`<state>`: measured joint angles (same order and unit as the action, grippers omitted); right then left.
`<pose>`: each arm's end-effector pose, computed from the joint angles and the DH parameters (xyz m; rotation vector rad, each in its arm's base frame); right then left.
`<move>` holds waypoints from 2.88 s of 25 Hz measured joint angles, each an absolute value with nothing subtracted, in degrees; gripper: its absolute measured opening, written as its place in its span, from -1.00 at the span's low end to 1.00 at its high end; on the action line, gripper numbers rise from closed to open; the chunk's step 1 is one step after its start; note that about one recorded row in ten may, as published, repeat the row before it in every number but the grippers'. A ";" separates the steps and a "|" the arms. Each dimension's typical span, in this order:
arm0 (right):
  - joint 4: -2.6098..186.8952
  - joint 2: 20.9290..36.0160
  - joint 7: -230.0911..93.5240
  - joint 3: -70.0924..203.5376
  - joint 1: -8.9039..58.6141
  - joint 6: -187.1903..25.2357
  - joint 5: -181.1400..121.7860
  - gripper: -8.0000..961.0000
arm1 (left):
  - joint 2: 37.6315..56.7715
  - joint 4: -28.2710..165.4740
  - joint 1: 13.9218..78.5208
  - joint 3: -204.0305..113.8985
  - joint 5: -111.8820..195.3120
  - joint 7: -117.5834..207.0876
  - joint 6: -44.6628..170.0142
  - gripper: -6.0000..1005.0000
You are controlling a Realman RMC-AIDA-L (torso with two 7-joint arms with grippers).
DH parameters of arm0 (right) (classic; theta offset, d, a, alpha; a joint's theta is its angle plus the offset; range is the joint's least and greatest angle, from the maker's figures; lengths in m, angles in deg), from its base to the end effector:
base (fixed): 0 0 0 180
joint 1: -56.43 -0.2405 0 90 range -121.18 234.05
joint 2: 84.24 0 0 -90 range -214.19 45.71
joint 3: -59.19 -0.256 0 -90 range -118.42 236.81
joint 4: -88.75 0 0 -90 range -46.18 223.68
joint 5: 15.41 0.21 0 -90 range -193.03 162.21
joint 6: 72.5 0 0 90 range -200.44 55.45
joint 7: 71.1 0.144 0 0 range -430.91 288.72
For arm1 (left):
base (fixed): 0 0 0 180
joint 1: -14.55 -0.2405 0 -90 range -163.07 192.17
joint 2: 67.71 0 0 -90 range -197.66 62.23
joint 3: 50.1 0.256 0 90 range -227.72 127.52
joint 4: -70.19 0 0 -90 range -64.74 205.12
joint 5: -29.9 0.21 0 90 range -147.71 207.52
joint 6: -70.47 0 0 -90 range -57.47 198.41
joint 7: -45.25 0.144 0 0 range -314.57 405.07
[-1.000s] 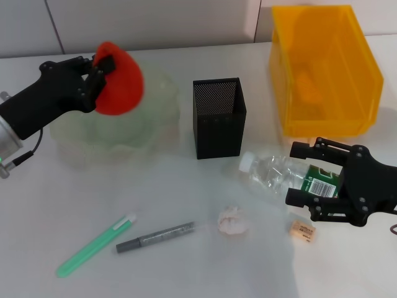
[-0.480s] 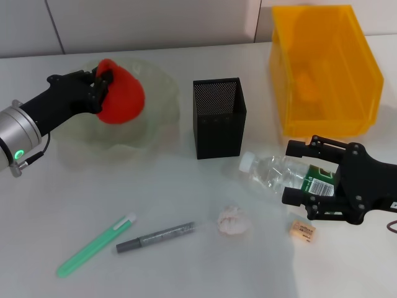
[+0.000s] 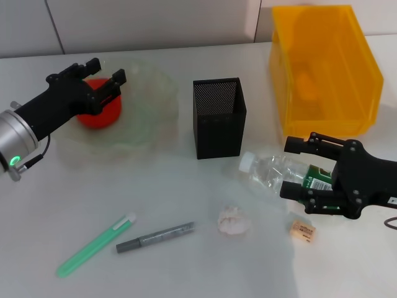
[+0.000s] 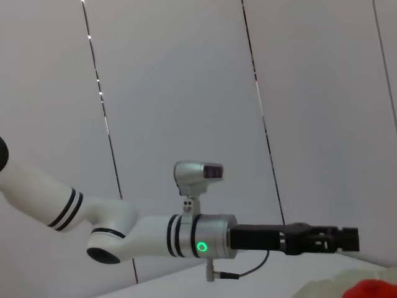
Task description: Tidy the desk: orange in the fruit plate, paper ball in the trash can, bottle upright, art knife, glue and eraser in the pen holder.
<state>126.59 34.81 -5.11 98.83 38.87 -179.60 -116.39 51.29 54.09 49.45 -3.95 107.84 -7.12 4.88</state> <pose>0.2793 0.2525 0.0240 -2.6388 0.4074 1.0984 -0.2625 0.3803 -0.0251 -2.2107 -0.5714 -0.8447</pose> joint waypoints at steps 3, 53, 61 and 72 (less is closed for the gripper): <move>128.08 34.70 -1.80 98.83 38.86 -179.56 -116.51 0.72 | 50.96 53.47 47.35 -3.95 107.89 -7.27 -1.64 0.06; 166.49 35.46 57.86 157.94 21.69 -158.30 -159.48 0.72 | 49.56 48.25 33.53 18.19 109.85 -0.81 -18.88 0.62; 161.29 35.46 57.87 158.02 19.05 -156.83 -156.77 0.70 | 49.53 48.17 33.62 18.19 109.91 -0.81 -18.83 0.62; 163.09 35.30 57.92 154.49 18.77 -159.86 -155.83 -0.25 | 49.53 48.28 33.51 17.81 109.97 -0.81 -18.80 0.62</move>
